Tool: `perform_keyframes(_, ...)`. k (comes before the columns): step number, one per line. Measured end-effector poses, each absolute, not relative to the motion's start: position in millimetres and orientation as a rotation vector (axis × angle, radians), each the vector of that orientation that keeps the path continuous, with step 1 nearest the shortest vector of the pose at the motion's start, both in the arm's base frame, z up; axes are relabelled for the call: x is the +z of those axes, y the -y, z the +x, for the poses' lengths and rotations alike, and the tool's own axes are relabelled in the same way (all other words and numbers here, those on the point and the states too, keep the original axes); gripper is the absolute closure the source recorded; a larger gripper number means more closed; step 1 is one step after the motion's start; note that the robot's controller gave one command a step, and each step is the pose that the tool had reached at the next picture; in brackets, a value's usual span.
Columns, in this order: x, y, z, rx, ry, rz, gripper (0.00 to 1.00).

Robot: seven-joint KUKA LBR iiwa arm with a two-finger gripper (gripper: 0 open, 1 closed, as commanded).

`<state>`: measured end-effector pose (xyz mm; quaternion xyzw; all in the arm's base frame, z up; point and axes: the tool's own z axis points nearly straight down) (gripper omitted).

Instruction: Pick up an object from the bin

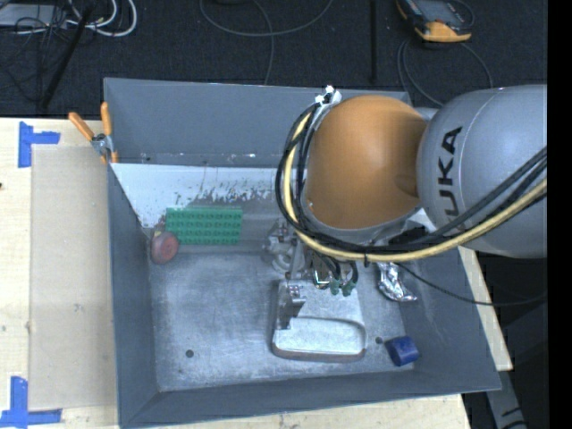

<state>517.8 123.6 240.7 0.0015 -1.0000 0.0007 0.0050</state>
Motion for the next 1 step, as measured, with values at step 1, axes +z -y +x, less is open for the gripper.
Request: perform_keyframes(1, 88.2, -52.1, 513.2, 0.002, 3.121, 0.254, 0.00)
